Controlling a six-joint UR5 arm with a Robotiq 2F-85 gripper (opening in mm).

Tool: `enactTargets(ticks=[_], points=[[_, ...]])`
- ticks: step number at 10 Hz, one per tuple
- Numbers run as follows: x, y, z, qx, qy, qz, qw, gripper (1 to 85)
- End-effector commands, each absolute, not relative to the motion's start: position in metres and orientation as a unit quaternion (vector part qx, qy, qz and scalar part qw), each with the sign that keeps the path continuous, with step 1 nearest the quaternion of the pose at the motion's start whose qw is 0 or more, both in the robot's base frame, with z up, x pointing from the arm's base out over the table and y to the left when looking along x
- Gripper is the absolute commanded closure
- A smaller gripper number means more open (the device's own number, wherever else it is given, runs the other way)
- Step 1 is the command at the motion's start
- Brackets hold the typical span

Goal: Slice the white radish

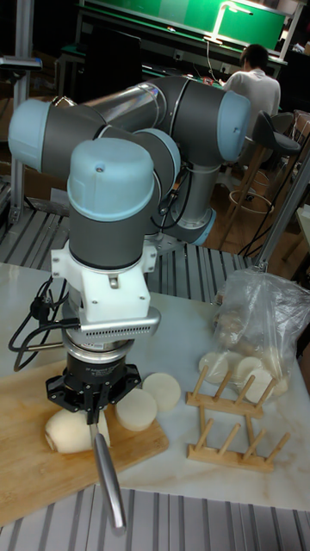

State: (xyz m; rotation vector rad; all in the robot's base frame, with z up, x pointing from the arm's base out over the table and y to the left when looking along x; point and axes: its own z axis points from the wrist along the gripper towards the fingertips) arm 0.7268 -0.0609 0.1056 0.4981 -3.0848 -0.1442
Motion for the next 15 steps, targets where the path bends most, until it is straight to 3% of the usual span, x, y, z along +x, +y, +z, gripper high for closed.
enactTargets(ticks=[1, 15], points=[[0.7193, -0.0691, 0.1115, 0.167, -0.985, -0.041, 0.029, 83.3], [0.7131, -0.0644, 0.1133, 0.182, -0.981, -0.056, 0.039, 63.7]])
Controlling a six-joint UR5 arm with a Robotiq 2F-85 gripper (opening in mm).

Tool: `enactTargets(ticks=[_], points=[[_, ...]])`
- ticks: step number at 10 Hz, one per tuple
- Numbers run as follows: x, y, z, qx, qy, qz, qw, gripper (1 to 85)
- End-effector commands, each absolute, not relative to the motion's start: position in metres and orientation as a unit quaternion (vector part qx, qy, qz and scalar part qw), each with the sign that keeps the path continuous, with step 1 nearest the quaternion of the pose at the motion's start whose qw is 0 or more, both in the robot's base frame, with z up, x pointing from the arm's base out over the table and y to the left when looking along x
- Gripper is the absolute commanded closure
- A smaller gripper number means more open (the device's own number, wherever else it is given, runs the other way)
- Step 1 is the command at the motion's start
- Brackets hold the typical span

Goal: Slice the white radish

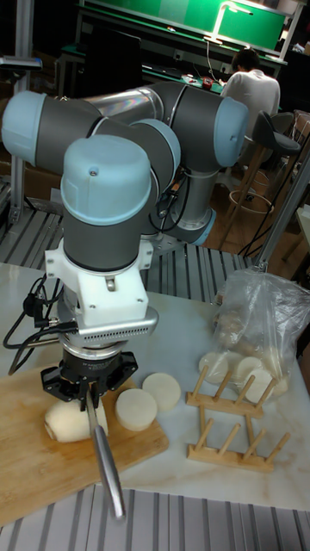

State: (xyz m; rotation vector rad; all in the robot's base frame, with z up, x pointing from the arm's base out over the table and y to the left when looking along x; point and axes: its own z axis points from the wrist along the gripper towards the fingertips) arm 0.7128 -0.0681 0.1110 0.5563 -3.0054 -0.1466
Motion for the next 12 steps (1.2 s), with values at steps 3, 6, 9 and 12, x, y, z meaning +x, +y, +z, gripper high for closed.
enactTargets(ticks=[3, 6, 9, 12], points=[[0.715, -0.063, 0.116, 0.177, -0.982, -0.056, 0.036, 64.0], [0.727, -0.058, 0.124, 0.166, -0.984, -0.052, 0.031, 65.7], [0.738, -0.050, 0.126, 0.157, -0.986, -0.051, 0.033, 66.3], [0.748, -0.051, 0.124, 0.148, -0.987, -0.055, 0.032, 66.3]])
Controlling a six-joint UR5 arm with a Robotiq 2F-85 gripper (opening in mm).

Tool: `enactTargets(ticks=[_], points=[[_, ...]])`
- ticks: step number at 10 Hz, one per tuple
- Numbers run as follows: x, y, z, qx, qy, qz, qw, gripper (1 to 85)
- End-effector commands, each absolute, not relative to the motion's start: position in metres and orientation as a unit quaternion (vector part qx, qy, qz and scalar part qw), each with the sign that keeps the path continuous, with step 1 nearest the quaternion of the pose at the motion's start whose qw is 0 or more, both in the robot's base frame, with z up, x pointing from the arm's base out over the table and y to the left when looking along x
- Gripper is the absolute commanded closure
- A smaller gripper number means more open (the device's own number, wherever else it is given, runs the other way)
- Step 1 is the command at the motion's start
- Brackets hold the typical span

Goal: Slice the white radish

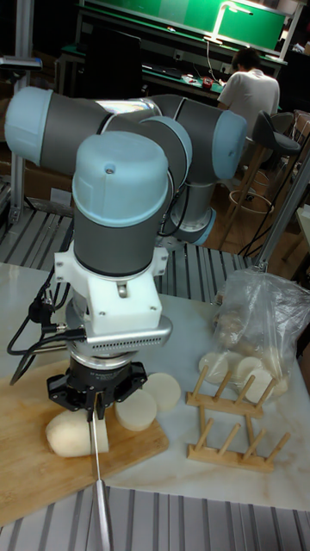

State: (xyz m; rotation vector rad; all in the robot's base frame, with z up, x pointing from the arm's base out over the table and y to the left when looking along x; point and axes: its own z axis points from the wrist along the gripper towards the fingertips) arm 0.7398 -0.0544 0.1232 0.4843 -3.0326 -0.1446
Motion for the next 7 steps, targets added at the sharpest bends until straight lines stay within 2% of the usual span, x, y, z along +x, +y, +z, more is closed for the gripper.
enactTargets(ticks=[1, 2, 7], points=[[0.745, -0.053, 0.123, 0.136, -0.988, -0.061, 0.043, 66.3], [0.741, -0.058, 0.122, 0.127, -0.988, -0.061, 0.057, 66.3], [0.731, -0.053, 0.117, 0.102, -0.990, -0.058, 0.072, 66.3]])
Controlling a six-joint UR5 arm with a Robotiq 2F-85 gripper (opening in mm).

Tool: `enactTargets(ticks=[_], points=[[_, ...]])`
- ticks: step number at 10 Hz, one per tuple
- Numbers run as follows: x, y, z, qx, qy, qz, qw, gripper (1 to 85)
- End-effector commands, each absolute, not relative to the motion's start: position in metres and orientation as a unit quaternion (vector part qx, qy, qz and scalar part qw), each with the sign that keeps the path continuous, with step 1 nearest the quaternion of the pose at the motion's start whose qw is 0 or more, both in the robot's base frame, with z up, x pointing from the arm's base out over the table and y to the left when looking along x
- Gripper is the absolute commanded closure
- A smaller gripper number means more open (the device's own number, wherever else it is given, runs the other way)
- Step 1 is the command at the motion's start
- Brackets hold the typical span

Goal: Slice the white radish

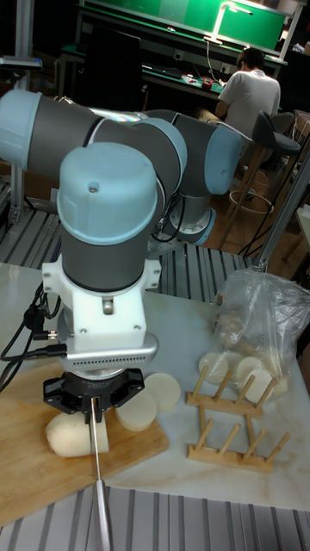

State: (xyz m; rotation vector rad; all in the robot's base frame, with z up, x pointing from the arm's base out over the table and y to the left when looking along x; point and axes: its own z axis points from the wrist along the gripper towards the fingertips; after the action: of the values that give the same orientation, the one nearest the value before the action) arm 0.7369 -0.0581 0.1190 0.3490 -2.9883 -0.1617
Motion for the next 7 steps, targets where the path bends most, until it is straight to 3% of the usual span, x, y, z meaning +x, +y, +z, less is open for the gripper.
enactTargets(ticks=[1, 5, 7], points=[[0.729, -0.051, 0.115, 0.097, -0.991, -0.051, 0.074, 67.7], [0.717, -0.053, 0.114, 0.097, -0.990, -0.053, 0.087, 80.7], [0.714, -0.055, 0.118, 0.100, -0.989, -0.054, 0.092, 83.0]])
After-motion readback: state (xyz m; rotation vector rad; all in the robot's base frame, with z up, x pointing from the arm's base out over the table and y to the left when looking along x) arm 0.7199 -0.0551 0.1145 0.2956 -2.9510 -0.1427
